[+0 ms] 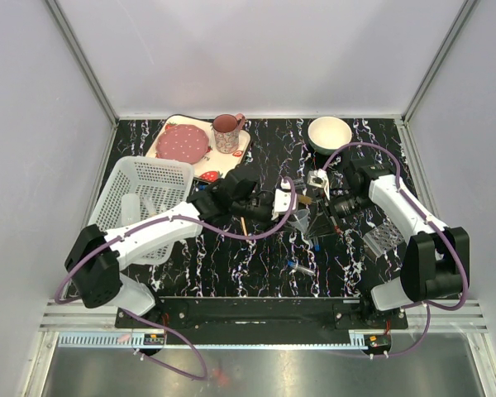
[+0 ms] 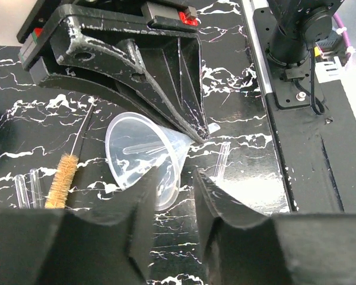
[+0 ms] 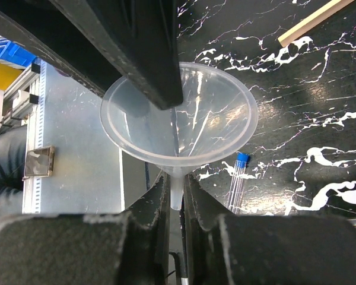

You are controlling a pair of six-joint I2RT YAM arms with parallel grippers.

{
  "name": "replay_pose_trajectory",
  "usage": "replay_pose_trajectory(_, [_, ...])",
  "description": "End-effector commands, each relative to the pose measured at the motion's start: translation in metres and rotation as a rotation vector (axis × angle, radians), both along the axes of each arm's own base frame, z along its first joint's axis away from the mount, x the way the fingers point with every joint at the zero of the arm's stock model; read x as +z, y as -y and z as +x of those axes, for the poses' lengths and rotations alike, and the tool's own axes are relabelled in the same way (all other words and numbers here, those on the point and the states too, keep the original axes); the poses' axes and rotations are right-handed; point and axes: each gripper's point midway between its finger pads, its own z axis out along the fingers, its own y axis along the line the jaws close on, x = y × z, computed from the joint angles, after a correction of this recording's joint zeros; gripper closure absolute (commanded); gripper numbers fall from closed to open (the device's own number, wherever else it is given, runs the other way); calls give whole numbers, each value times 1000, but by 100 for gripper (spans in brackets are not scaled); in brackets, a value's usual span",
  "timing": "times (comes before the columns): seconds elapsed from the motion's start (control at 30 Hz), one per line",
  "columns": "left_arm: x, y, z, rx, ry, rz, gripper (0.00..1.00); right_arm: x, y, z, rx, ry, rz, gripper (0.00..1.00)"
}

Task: Organize the chemistry lab equipment

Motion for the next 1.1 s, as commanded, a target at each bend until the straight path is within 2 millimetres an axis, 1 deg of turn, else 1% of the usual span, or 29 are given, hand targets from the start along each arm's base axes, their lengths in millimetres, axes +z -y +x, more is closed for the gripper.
replay_pose_trajectory(0.0, [22, 11, -4, -62, 27, -43, 79, 14, -3, -2, 24, 63, 32, 96])
replay_pose_trajectory(0.1, [19, 12, -7, -70, 18, -32, 100, 14, -3, -1, 23, 64, 33, 96])
replay_pose_trajectory(0.13, [18, 12, -8, -71, 16, -27, 100, 14, -3, -2, 23, 63, 32, 96])
replay_pose_trajectory(0.27, [11, 6, -11, -39, -25, -5, 100, 12, -2, 0, 18, 52, 16, 75])
replay_pose_trajectory(0.3, [10, 4, -10, -23, -34, -1, 100, 12, -2, 1, 13, 51, 9, 61])
replay_pose_trajectory(0.33, [6, -2, -13, 0, -65, 6, 100, 12, -1, 2, 8, 52, -1, 54])
replay_pose_trajectory(0.37, [5, -4, -10, 34, -64, 5, 100, 13, 1, 4, -1, 61, -6, 48])
replay_pose_trajectory(0.4, [3, -8, -11, 53, -77, 7, 100, 15, 3, 5, -10, 74, -6, 41])
replay_pose_trajectory(0.43, [-2, -16, -14, 87, -117, 10, 100, 16, 5, 6, -20, 82, -6, 38])
replay_pose_trajectory(0.47, [1, -19, -11, 126, -121, -7, 100, 16, 9, 8, -39, 89, -7, 35])
replay_pose_trajectory(0.5, [8, -27, -10, 171, -158, -31, 100, 18, 10, 9, -45, 112, -5, 32])
replay_pose_trajectory(0.53, [-2, -35, -12, 198, -193, -21, 100, 18, 12, 9, -54, 114, -8, 31])
replay_pose_trajectory(0.57, [1, -40, -6, 252, -207, -41, 100, 19, 15, 10, -68, 122, -8, 30])
replay_pose_trajectory(0.6, [11, -51, -1, 317, -258, -75, 100, 21, 18, 13, -89, 142, -6, 29])
replay_pose_trajectory(0.63, [5, -60, 0, 354, -298, -74, 100, 21, 21, 14, -103, 143, -6, 28])
replay_pose_trajectory(0.67, [8, -67, 3, 389, -328, -90, 100, 22, 23, 15, -114, 154, -7, 28])
replay_pose_trajectory(0.7, [17, -82, 13, 467, -386, -133, 100, 24, 26, 18, -132, 166, -5, 27])
replay_pose_trajectory(0.73, [13, -91, 17, 506, -422, -142, 100, 25, 27, 19, -141, 170, -3, 27])
replay_pose_trajectory(0.77, [15, -100, 21, 540, -450, -163, 100, 25, 27, 19, -147, 173, -3, 27])
replay_pose_trajectory(0.8, [23, -118, 35, 623, -496, -214, 100, 26, 29, 21, -156, 184, -4, 27])
replay_pose_trajectory(0.83, [16, -129, 40, 672, -534, -222, 100, 24, 30, 21, -161, 181, -7, 27])
replay_pose_trajectory(0.87, [17, -140, 48, 723, -559, -245, 100, 25, 30, 21, -165, 179, -6, 27])
replay_pose_trajectory(0.9, [20, -161, 65, 822, -609, -296, 100, 24, 31, 22, -167, 177, -8, 27])
replay_pose_trajectory(0.97, [18, -181, 75, 888, -658, -330, 100, 24, 31, 22, -168, 174, -7, 27])
replay_pose_trajectory(1.0, [26, -202, 90, 955, -669, -394, 100, 23, 31, 22, -168, 174, -7, 27])
replay_pose_trajectory(1.07, [23, -227, 104, 1073, -700, -445, 100, 22, 31, 22, -168, 172, -9, 27])
